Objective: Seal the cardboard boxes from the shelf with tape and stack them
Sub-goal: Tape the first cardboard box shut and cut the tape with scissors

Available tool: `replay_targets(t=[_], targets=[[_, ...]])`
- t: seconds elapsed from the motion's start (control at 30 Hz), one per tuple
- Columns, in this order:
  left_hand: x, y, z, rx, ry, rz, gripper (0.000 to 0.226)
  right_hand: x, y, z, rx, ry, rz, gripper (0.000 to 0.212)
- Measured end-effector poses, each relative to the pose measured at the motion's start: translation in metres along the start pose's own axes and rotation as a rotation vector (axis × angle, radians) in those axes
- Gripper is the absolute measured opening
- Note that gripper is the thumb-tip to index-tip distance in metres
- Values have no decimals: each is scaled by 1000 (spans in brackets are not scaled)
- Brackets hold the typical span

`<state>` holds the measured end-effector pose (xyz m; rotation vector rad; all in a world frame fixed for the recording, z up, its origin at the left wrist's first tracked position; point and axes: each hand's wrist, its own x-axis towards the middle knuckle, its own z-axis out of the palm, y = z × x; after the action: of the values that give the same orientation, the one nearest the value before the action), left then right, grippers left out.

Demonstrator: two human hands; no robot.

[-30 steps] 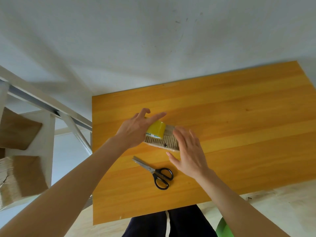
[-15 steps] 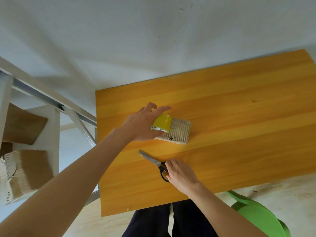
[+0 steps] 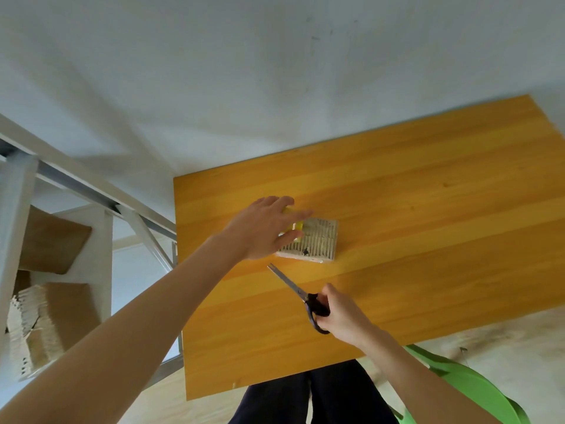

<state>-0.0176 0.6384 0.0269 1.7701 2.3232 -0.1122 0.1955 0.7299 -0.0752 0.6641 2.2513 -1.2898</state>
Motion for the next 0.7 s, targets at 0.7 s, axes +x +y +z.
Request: replay_targets(t=[0.7], targets=[[73, 9, -20, -353, -492, -276, 13, -7, -8, -27, 1014, -133, -40, 66]])
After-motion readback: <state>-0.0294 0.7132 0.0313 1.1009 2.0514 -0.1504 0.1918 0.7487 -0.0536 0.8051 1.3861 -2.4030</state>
